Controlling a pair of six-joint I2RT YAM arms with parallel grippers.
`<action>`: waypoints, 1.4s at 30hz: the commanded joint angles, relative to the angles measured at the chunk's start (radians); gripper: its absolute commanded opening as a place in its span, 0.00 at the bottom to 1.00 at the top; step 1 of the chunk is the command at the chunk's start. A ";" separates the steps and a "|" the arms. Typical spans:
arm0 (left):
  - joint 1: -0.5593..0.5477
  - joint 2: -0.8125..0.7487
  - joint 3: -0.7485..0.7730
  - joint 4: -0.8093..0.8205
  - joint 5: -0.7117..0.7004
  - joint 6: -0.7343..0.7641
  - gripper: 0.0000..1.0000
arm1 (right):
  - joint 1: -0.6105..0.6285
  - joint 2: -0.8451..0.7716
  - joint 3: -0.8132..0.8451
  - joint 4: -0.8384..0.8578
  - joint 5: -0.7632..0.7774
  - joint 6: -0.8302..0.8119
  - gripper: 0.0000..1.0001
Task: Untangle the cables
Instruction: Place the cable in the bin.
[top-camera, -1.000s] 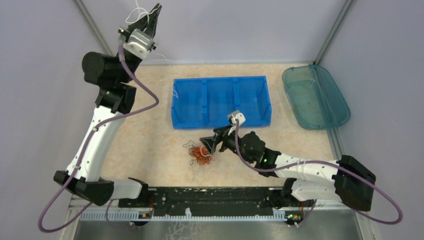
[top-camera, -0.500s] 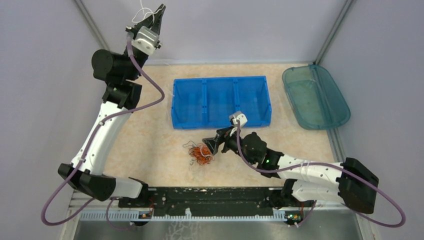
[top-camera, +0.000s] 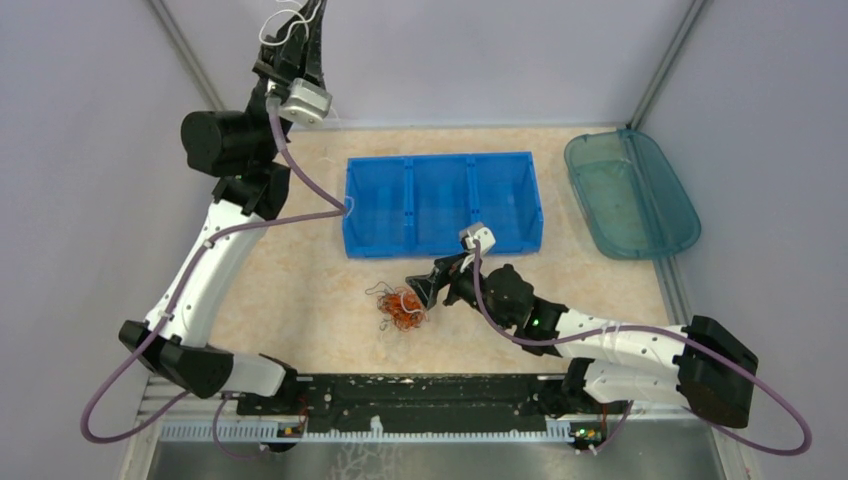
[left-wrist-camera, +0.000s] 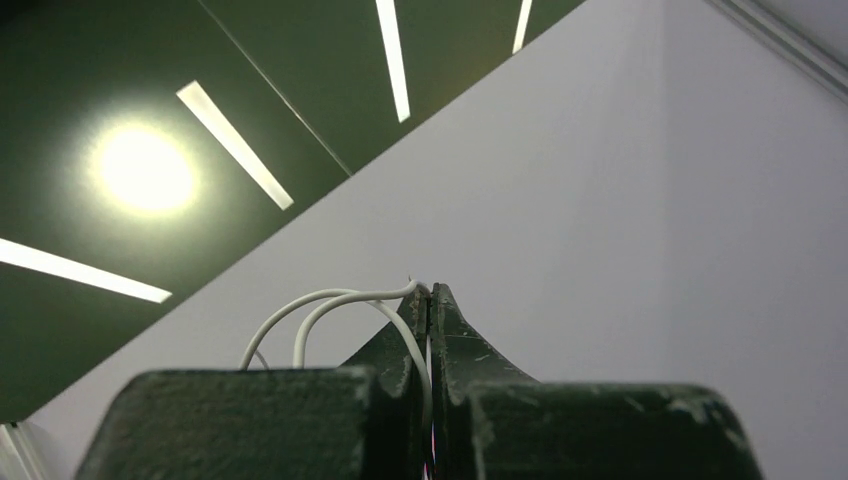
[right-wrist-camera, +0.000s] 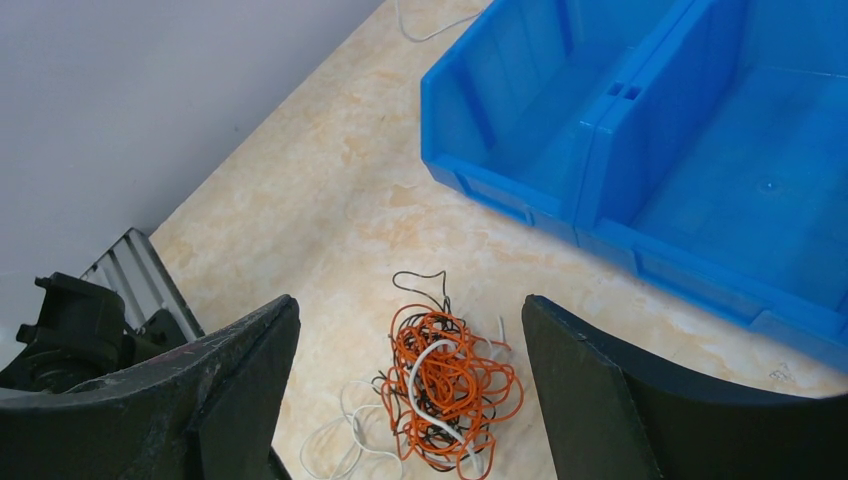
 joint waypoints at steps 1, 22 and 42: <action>-0.014 -0.011 0.038 0.094 0.023 0.095 0.00 | -0.008 -0.003 0.016 0.023 0.011 0.003 0.83; -0.026 -0.025 -0.202 0.047 0.050 0.070 0.00 | -0.008 -0.033 -0.011 0.014 0.027 0.021 0.83; -0.009 0.073 -0.142 -0.331 -0.049 -0.026 0.00 | -0.013 -0.042 0.014 -0.041 0.030 0.009 0.83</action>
